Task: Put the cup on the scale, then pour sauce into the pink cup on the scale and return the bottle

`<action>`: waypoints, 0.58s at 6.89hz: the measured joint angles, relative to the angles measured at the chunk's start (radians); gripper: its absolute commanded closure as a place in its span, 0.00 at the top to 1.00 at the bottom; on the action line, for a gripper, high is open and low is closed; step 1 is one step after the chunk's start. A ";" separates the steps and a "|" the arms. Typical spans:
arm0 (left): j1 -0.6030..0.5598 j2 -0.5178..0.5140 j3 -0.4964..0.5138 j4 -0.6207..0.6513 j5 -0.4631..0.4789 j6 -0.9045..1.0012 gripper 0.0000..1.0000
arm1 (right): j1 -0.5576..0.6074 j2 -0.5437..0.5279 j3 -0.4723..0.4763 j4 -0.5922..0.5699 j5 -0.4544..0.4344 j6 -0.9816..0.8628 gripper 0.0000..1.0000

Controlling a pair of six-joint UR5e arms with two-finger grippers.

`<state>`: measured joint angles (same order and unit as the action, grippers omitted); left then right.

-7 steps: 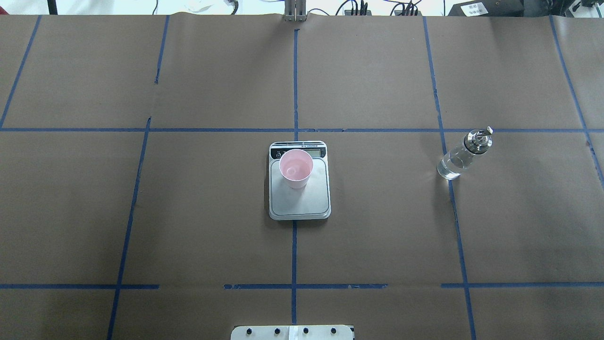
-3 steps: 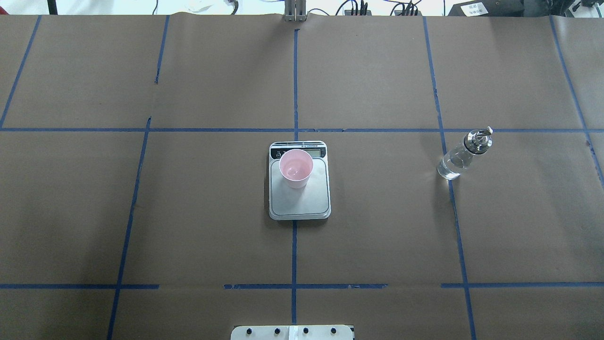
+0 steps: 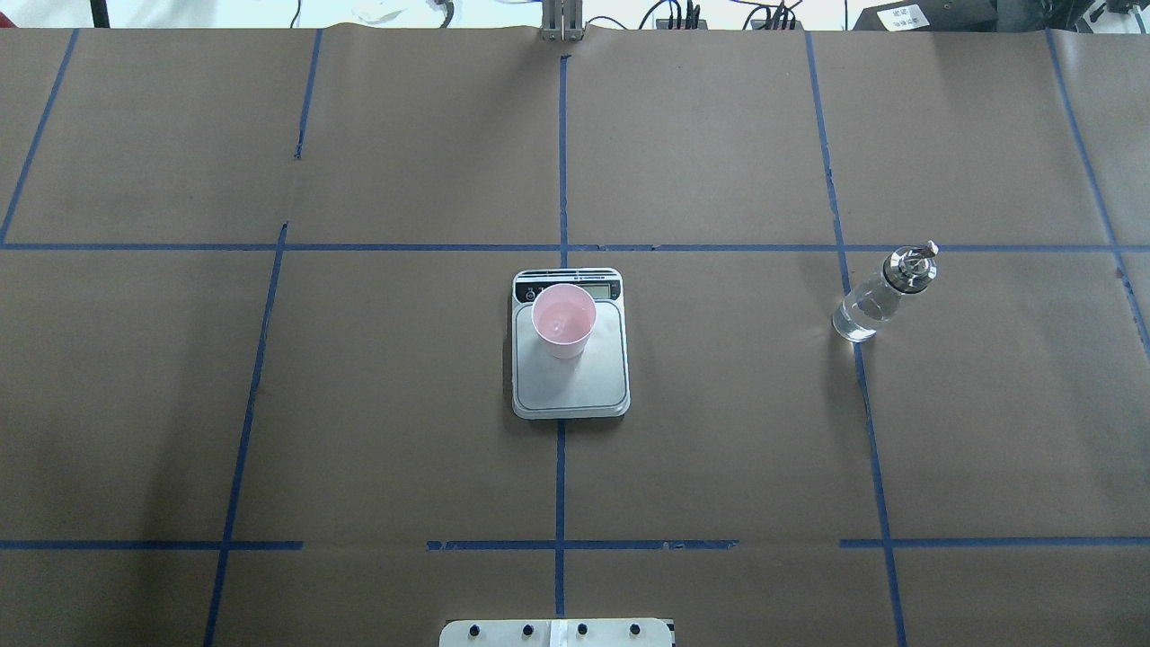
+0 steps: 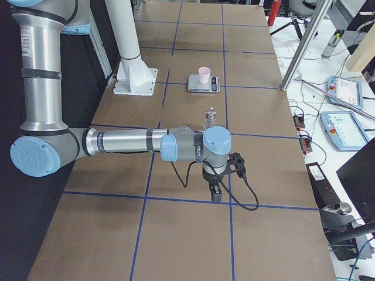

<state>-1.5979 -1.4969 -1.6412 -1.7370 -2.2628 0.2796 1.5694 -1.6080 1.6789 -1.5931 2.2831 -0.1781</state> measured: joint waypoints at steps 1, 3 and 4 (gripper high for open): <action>0.000 0.003 0.004 0.045 0.000 0.002 1.00 | 0.000 -0.001 -0.017 0.001 0.005 0.004 1.00; 0.001 0.006 -0.003 0.089 -0.004 -0.001 1.00 | 0.000 -0.009 -0.040 0.000 0.021 0.010 1.00; 0.002 0.006 -0.004 0.094 -0.005 -0.004 1.00 | 0.000 -0.011 -0.048 -0.002 0.024 0.019 1.00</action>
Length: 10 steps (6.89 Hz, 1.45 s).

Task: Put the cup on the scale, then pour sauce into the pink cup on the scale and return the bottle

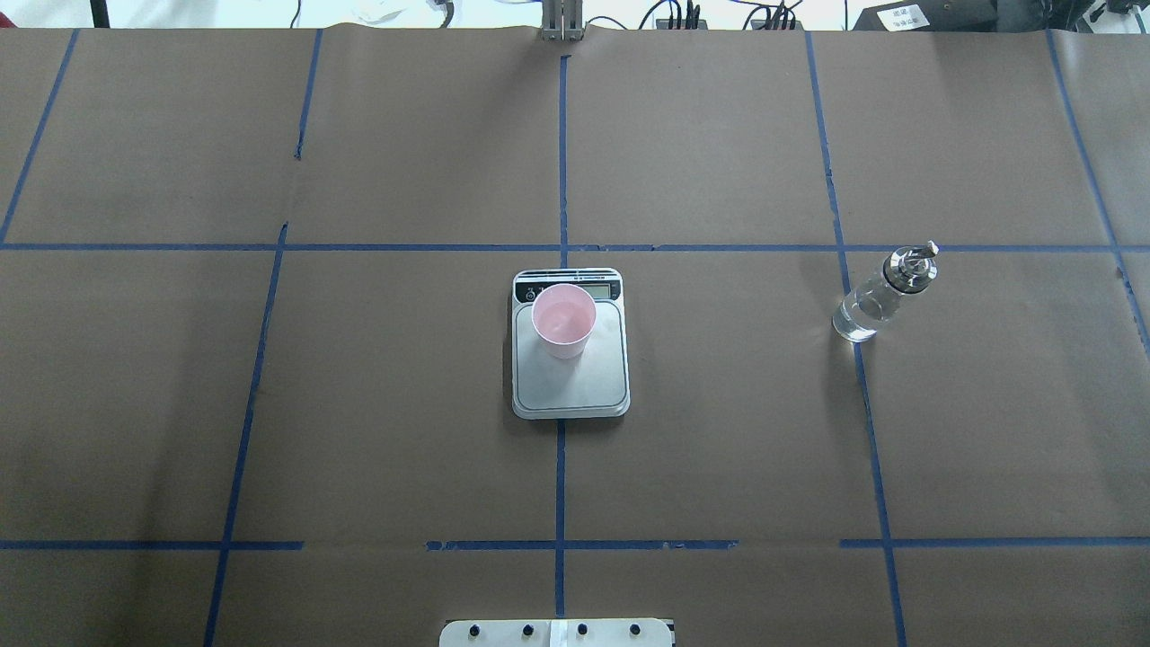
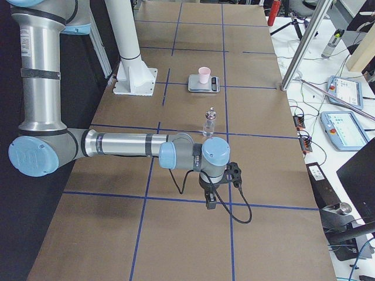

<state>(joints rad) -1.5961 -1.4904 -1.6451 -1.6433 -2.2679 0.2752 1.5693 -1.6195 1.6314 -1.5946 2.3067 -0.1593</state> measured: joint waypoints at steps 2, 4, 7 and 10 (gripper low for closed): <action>0.001 0.001 0.004 0.002 -0.001 -0.002 1.00 | 0.000 0.000 -0.007 0.000 0.002 0.014 1.00; 0.001 0.001 0.009 0.001 -0.001 -0.004 1.00 | 0.000 0.000 -0.008 0.000 0.004 0.016 1.00; 0.000 0.003 0.015 -0.002 -0.025 -0.081 1.00 | 0.000 0.001 -0.008 0.002 0.001 0.043 1.00; 0.001 0.002 0.014 -0.008 -0.054 -0.200 1.00 | 0.000 0.005 -0.008 0.005 -0.002 0.104 1.00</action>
